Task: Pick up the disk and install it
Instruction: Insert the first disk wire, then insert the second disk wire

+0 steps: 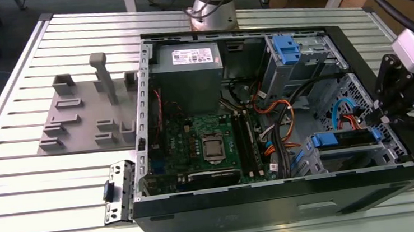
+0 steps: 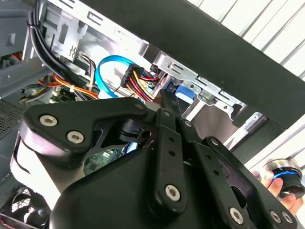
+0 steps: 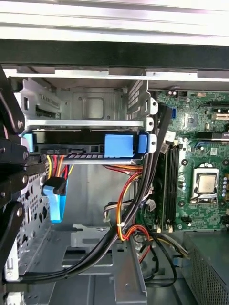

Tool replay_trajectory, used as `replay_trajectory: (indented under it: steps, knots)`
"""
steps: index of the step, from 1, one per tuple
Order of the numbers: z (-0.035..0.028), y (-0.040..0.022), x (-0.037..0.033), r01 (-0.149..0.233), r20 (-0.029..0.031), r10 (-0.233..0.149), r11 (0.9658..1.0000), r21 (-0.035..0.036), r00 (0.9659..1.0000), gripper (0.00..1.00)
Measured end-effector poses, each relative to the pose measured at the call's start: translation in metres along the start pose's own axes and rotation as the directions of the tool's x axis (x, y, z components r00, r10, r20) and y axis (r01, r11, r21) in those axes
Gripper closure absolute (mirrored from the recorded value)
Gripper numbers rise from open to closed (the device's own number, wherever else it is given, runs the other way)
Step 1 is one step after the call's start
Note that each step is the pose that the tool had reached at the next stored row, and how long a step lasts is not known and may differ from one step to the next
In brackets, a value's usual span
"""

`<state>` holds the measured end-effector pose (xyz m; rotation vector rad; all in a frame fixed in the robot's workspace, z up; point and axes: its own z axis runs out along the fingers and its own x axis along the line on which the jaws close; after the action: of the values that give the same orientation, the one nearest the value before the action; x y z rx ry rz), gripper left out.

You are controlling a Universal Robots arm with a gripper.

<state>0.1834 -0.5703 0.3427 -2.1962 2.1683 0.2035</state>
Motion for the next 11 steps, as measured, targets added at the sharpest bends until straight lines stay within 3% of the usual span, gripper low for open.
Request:
replay_trajectory:
  steps: [6, 11]
  knots:
    - [-0.0093, -0.0042, -0.0011, 0.0, 0.0041, 0.0, 1.0, -0.0017, 1.0, 0.9]
    - [-0.01, -0.0043, -0.0012, 0.0, 0.0044, 0.0, 1.0, -0.0019, 1.0, 0.9]
